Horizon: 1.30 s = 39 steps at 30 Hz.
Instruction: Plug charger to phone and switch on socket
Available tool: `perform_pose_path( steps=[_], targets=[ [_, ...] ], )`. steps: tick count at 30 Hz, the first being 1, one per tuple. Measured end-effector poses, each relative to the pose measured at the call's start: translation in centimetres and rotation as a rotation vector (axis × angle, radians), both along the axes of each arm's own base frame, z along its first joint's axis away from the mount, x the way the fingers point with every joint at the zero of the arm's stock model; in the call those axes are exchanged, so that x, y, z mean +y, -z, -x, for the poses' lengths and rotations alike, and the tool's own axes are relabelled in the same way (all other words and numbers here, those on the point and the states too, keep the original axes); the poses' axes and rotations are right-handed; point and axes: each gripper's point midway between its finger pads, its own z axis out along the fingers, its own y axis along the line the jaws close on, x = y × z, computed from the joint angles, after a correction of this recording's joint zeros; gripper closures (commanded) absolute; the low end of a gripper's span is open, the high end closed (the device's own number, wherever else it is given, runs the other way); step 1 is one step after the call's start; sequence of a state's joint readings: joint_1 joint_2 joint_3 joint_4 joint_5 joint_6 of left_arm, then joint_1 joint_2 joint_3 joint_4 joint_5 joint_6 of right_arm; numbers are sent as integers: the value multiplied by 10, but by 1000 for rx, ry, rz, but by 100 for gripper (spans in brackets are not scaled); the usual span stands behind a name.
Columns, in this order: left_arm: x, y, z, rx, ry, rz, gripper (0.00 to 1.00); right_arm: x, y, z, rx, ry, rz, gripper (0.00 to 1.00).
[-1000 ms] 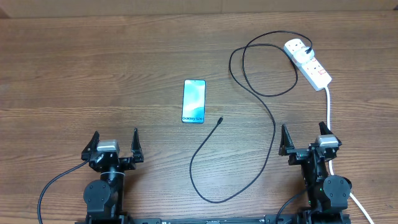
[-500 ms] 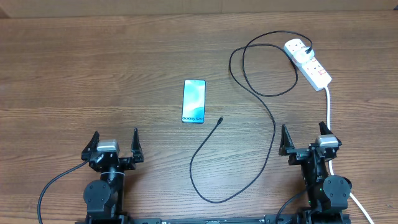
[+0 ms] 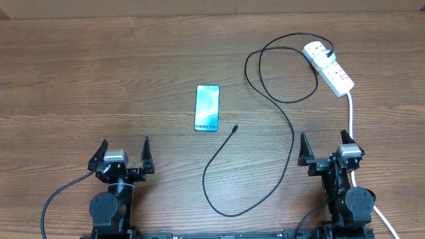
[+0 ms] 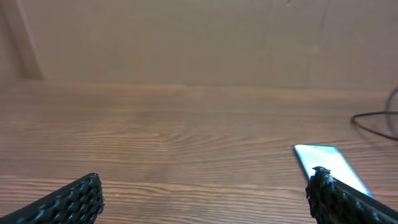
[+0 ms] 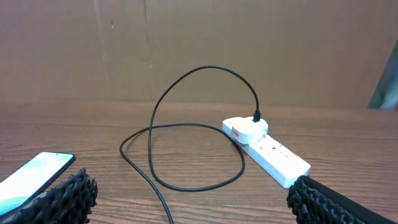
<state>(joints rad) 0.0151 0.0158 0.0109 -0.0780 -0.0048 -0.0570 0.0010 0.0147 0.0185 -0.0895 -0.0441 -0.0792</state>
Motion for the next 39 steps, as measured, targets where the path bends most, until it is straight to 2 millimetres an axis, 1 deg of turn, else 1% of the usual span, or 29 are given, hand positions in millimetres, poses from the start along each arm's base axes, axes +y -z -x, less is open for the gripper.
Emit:
perform_pose_path(
  steps=[5,7,12,17,19,26,33,39],
  targets=[
    [-6,-1,0,-6,26,114,0,0,0,0,0,0,0,0],
    [-10,-5,0,-19,45,180,0,0,0,0,0,0,0,0],
    [-24,-25,0,-86,125,352,0,0,0,0,0,0,0,0],
    [-33,-40,2,-130,191,437,0,0,0,0,1,0,0,0],
    [-36,-45,3,-146,210,448,0,0,0,0,0,0,0,0],
    [-40,-79,10,-276,269,444,0,0,0,0,0,0,-1,0],
    [-43,-86,13,-297,288,437,0,0,0,0,0,0,0,0],
    [-44,-107,19,-323,295,381,0,0,0,0,1,0,0,0]
  ],
)
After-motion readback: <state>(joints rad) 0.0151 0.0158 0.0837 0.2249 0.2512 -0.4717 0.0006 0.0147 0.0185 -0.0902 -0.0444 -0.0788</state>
